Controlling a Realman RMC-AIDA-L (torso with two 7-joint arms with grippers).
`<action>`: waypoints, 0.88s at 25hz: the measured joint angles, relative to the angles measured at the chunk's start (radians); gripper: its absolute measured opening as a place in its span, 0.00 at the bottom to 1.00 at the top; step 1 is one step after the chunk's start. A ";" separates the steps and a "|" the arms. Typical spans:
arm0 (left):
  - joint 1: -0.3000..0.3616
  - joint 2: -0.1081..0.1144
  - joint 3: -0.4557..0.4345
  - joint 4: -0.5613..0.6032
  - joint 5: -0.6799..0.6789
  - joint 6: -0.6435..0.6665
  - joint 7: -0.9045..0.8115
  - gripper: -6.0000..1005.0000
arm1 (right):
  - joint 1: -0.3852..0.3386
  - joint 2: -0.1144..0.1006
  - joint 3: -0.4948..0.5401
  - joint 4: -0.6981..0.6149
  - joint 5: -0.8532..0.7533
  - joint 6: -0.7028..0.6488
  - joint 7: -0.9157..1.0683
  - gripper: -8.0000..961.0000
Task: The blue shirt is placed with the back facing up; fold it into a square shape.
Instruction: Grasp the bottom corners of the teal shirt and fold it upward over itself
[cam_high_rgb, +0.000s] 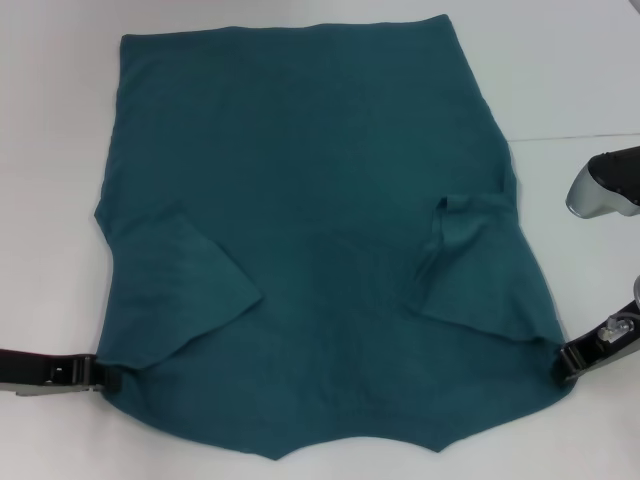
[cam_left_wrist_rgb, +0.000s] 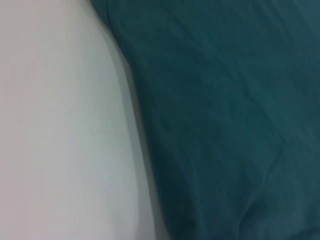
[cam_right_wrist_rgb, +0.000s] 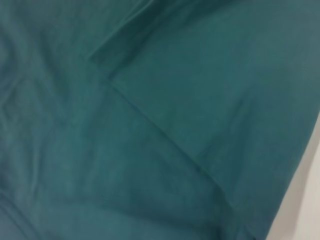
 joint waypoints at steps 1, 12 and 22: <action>0.000 0.000 0.000 -0.002 0.000 0.002 0.000 0.03 | -0.002 0.000 0.000 -0.003 0.009 -0.001 -0.006 0.30; -0.005 0.025 -0.022 -0.004 0.005 0.091 0.008 0.03 | 0.025 -0.009 0.005 -0.018 0.025 -0.127 -0.106 0.07; -0.004 0.066 -0.075 0.013 0.120 0.358 0.006 0.03 | 0.078 -0.014 0.001 -0.063 0.025 -0.425 -0.220 0.07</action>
